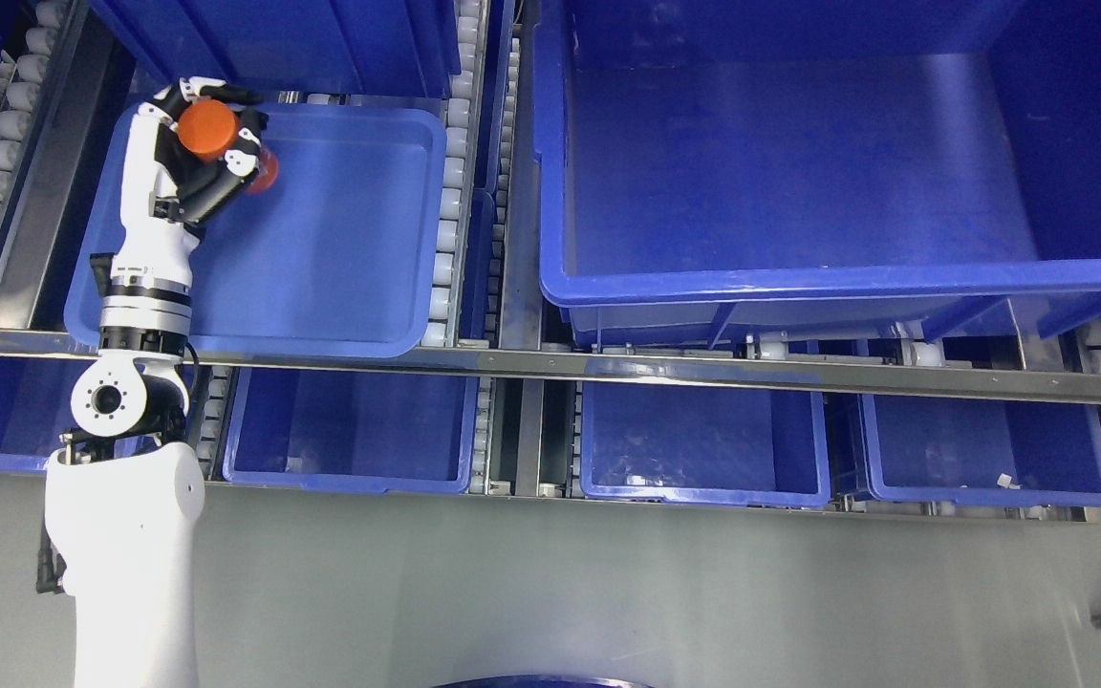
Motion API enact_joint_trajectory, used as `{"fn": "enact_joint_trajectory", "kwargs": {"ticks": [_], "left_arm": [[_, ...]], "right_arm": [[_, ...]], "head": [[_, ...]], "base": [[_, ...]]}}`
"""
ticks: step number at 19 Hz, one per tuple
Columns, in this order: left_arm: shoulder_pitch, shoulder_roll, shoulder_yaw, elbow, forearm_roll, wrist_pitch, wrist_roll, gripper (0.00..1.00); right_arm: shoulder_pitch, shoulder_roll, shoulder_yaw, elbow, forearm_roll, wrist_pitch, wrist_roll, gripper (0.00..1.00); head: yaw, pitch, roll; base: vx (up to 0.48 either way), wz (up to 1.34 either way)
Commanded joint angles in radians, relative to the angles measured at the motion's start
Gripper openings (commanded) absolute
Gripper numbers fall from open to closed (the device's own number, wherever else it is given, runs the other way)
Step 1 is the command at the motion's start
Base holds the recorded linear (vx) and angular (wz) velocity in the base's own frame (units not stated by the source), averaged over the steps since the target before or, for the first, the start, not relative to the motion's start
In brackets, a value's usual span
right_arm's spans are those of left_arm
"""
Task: Grab orange capacitor from left shelf to right desk
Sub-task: 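Lift the orange cylinder out of the bin with the left hand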
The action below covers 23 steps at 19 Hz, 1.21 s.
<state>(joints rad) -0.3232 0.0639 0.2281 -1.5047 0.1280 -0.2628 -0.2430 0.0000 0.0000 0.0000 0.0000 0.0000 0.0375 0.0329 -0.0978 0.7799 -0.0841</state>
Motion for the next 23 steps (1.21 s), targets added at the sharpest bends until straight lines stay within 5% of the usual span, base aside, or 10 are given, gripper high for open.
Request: {"fn": "enact_joint_trajectory", "kwargs": {"ticks": [1, 11, 23], "left_arm": [[0.013, -0.026, 0.002, -0.126, 0.03, -0.108, -0.001, 0.02], [0.289, -0.016, -0.067, -0.146, 0.03, -0.444, -0.001, 0.02], [0.303, -0.046, -0.069, -0.147, 0.03, -0.411, 0.002, 0.02]], "right_arm": [[0.014, -0.017, -0.011, -0.034, 0.0, -0.001, -0.001, 1.0], [0.014, -0.017, -0.011, -0.034, 0.0, -0.001, -0.001, 1.0], [0.014, -0.017, -0.011, -0.034, 0.0, -0.001, -0.001, 1.0]], "head": [[0.0, 0.0, 0.0], [0.0, 0.0, 0.0], [0.0, 0.0, 0.0]], "base": [[0.0, 0.0], [0.0, 0.0], [0.0, 0.0]]}}
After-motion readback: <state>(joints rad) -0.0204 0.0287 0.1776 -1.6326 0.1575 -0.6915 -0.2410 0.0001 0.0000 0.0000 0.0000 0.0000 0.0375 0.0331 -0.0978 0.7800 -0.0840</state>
